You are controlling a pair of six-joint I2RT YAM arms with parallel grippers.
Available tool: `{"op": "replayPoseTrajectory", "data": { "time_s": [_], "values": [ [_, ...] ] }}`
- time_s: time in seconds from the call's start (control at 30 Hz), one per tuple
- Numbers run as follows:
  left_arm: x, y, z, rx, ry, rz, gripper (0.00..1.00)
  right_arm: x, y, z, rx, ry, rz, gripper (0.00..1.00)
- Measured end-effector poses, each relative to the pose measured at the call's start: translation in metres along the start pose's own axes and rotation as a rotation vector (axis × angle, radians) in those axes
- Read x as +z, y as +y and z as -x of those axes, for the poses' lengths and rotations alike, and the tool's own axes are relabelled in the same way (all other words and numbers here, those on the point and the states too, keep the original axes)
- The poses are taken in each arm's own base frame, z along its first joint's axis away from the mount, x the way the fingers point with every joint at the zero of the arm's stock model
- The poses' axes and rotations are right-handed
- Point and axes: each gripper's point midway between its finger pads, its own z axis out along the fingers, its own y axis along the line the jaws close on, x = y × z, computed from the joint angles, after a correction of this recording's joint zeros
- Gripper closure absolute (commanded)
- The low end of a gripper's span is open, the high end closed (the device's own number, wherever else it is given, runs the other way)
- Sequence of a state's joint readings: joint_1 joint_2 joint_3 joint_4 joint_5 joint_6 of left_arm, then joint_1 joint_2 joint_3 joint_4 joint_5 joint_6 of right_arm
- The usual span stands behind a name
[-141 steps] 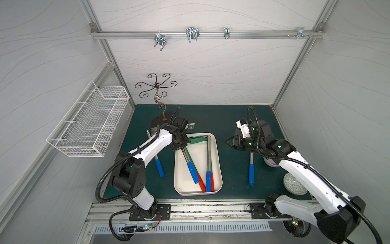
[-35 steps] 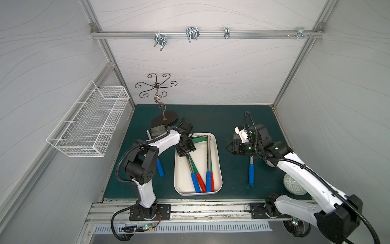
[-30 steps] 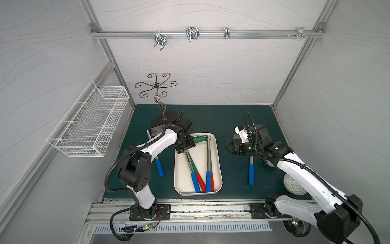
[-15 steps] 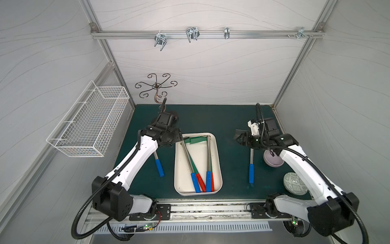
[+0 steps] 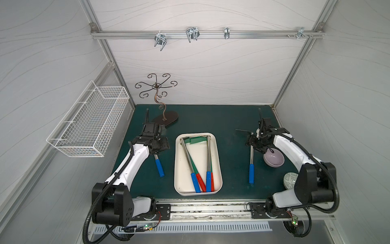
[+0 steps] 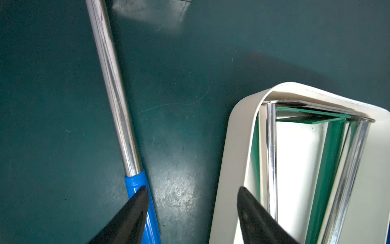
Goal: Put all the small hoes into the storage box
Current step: Pick up the hoe from the center of the board.
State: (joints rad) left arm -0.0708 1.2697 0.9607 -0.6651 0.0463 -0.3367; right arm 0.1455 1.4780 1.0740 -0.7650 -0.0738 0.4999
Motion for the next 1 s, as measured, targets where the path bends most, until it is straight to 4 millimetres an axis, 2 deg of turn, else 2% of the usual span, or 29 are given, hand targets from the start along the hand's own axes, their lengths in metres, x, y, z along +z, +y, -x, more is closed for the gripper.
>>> {"op": "replayPoseTrajectory", "data": {
  "time_s": [0.17,0.4,0.6,1.0],
  "values": [
    [-0.007,0.0,0.005,-0.006,-0.042,-0.018,0.32,0.019,-0.017,0.014,-0.021,0.0,-0.114,0.29],
    [-0.01,0.0,0.005,-0.007,-0.051,-0.021,0.32,0.049,-0.02,0.031,-0.037,0.044,-0.165,0.3],
    [-0.01,0.0,0.005,-0.007,-0.055,-0.022,0.32,0.079,-0.026,0.027,-0.027,0.124,-0.193,0.34],
    [-0.01,0.0,0.005,-0.007,-0.054,-0.023,0.32,0.086,-0.031,0.021,-0.056,0.142,-0.247,0.56]
  ]
}}
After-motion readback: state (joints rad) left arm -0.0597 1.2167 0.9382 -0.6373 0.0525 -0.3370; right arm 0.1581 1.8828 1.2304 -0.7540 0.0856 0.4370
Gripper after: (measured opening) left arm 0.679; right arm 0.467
